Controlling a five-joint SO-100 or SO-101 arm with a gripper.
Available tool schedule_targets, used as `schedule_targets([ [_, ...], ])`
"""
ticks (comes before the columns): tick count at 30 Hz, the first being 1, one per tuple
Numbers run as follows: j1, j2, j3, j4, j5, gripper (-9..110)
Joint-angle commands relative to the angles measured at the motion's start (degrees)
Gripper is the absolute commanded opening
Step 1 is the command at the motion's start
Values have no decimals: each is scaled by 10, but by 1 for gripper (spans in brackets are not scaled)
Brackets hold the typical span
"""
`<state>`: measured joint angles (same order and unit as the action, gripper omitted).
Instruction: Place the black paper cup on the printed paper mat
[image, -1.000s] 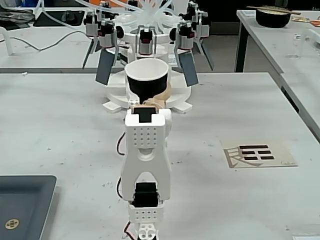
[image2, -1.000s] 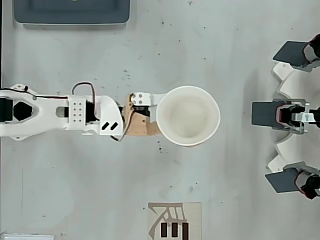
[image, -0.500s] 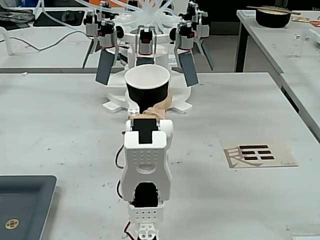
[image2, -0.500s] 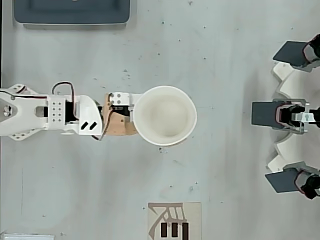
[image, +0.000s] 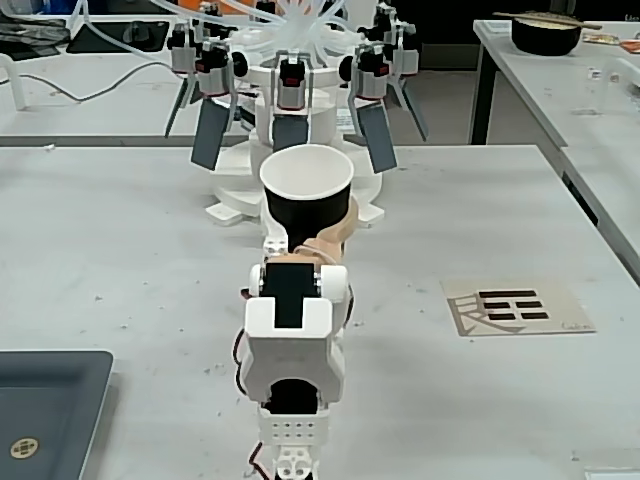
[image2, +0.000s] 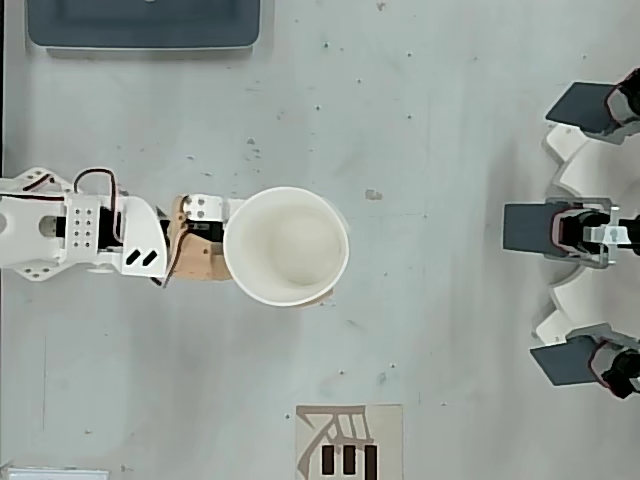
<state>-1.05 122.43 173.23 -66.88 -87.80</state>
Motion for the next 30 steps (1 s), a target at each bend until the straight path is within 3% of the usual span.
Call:
schedule_targets([
  [1,11,28,4,-18,3,8],
  [30,191,15,9,-12,7,9],
])
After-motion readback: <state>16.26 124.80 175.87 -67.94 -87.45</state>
